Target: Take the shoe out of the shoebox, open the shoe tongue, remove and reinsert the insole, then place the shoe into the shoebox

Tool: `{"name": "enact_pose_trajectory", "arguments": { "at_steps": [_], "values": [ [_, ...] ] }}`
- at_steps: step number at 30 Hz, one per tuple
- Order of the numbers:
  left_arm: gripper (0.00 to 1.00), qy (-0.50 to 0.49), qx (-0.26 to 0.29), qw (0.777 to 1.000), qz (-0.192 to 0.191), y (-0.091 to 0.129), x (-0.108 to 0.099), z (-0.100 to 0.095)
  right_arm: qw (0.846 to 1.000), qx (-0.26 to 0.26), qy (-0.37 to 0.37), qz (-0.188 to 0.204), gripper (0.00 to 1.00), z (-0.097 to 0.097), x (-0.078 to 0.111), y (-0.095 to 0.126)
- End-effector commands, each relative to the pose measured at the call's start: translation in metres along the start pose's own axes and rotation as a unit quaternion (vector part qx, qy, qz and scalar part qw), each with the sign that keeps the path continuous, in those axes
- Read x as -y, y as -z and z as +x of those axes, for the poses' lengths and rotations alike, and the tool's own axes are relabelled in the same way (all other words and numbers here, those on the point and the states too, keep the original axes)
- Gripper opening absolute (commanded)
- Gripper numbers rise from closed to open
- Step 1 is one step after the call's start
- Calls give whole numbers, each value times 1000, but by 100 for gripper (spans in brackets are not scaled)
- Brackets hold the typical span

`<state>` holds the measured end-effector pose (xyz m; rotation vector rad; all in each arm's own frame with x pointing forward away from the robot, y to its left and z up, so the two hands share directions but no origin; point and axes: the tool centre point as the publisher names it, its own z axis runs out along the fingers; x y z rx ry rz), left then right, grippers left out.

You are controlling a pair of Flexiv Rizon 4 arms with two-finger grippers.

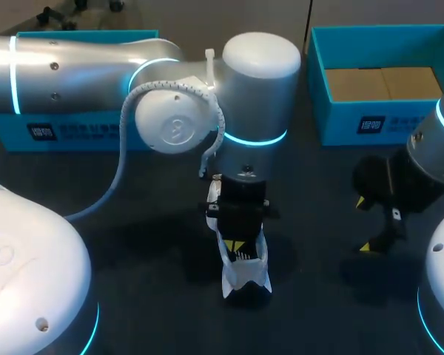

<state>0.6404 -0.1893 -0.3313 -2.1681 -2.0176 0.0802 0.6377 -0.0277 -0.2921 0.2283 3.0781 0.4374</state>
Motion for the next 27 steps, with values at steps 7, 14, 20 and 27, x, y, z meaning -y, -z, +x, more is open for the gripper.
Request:
{"name": "enact_pose_trajectory", "arguments": {
  "at_steps": [7,14,20,27],
  "values": [
    [0,0,-1,1000,0,-2,-1,-1,1000,2,0,1,100,1,0,-1],
    [0,-6,-7,1000,5,-16,-3,-2,1000,2,0,1,100,1,0,-1],
    [0,-16,1,1000,15,-36,-6,-5,1000,2,0,1,100,1,0,-1],
    [0,-16,0,1000,11,-37,-10,-6,1000,2,0,1,100,1,0,-1]
  ]
}}
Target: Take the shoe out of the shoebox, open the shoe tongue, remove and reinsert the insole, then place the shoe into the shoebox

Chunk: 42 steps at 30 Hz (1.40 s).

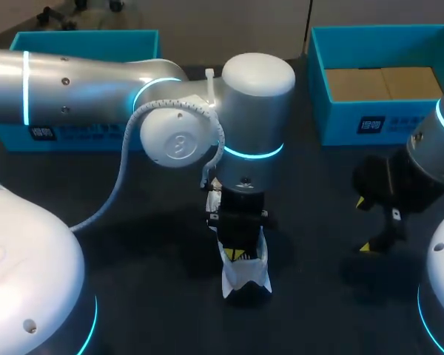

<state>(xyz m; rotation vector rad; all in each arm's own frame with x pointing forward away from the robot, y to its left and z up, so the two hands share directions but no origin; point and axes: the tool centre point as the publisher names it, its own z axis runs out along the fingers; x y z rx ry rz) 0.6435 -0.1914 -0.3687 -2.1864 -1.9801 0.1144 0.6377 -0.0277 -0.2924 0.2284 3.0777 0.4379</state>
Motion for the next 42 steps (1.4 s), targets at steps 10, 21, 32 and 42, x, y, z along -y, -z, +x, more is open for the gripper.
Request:
{"name": "enact_pose_trajectory", "arguments": {
  "at_steps": [10,21,32,42],
  "values": [
    [0,-4,-29,1000,8,-24,0,-4,1000,2,0,1,100,1,0,0],
    [0,12,-25,1000,8,-43,-2,-10,1000,2,0,1,100,1,0,0],
    [0,25,12,1000,-13,-10,4,-13,1000,2,0,1,100,1,0,0],
    [0,2,-20,1000,9,-21,23,-20,1000,2,0,1,100,1,0,0]
  ]
}}
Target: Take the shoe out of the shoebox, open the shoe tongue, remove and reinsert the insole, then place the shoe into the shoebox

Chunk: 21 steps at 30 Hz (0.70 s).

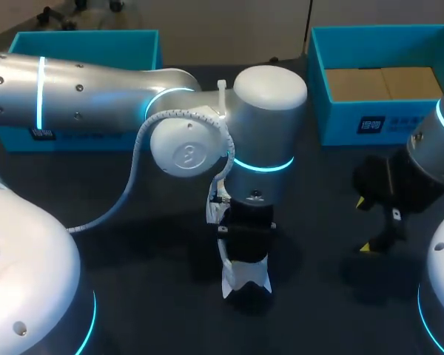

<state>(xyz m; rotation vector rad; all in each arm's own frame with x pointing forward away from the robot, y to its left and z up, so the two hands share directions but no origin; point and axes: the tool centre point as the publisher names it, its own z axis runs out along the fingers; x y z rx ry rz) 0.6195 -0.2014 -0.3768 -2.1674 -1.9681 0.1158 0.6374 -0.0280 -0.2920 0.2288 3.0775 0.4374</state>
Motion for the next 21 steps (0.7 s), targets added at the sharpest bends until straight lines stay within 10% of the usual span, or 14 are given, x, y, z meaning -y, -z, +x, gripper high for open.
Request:
{"name": "enact_pose_trajectory", "arguments": {
  "at_steps": [1,12,21],
  "values": [
    [0,2,-16,1000,2,-14,1,-8,1000,1,0,1,100,1,0,-1],
    [0,34,-11,999,5,-49,-6,-8,1000,1,0,1,100,1,0,-1],
    [0,31,14,999,-9,-19,-7,-7,1000,1,0,1,100,1,0,-1]
  ]
}}
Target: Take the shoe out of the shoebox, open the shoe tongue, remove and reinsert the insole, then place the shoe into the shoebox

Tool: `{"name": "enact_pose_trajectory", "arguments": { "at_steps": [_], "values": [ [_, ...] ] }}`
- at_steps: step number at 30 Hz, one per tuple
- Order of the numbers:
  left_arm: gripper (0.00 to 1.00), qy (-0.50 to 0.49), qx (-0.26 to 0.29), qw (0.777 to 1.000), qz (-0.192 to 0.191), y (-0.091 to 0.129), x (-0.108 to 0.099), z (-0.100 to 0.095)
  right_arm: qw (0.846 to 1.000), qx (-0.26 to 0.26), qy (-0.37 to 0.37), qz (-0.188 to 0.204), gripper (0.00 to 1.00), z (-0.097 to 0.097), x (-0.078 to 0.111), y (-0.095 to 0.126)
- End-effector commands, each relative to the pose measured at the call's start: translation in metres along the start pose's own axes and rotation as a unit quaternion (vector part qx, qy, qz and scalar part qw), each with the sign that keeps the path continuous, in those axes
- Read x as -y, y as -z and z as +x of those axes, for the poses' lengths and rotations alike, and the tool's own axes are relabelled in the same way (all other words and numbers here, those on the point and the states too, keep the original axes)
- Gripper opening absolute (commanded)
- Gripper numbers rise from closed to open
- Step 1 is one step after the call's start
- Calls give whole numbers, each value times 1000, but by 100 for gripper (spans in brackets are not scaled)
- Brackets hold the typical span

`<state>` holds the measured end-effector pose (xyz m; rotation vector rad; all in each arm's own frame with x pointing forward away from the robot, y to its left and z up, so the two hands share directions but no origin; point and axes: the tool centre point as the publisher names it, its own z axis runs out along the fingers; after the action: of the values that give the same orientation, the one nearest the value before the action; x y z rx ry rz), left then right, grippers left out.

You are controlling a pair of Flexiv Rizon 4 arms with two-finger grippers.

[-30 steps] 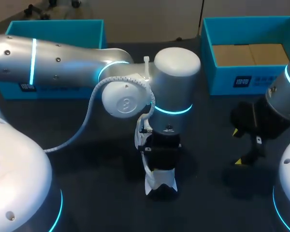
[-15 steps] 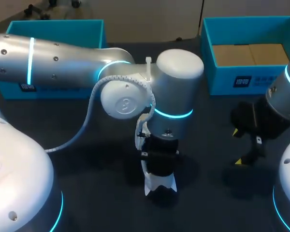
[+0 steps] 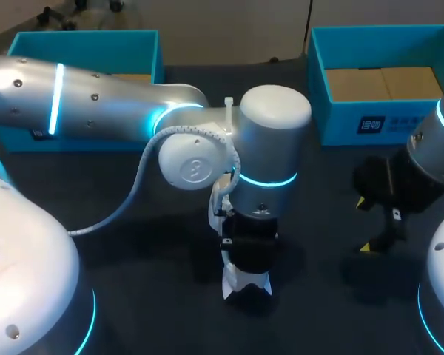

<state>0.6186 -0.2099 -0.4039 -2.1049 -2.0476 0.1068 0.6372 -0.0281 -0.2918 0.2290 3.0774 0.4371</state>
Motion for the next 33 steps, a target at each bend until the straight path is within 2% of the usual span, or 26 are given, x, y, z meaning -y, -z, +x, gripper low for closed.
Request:
{"name": "enact_pose_trajectory", "arguments": {
  "at_steps": [1,7,11,16,24,28,33],
  "values": [
    [0,-2,14,1000,-6,10,-2,4,1000,1,0,1,100,1,0,-1],
    [0,-2,27,1000,-11,21,-3,3,1000,1,0,1,100,1,0,-1],
    [0,-2,29,1000,-10,20,-5,1,1000,1,0,1,100,1,0,-1],
    [0,-16,-13,1000,4,3,-2,0,1000,1,0,1,100,1,0,-1],
    [0,-5,-24,1000,4,-19,-6,-1,1000,1,0,1,100,1,0,-1],
    [0,-1,-15,1000,3,-17,-8,0,1000,1,0,1,100,1,0,-1],
    [0,-11,-2,1000,-8,3,-3,5,1000,1,0,1,100,1,0,-1]
  ]
}}
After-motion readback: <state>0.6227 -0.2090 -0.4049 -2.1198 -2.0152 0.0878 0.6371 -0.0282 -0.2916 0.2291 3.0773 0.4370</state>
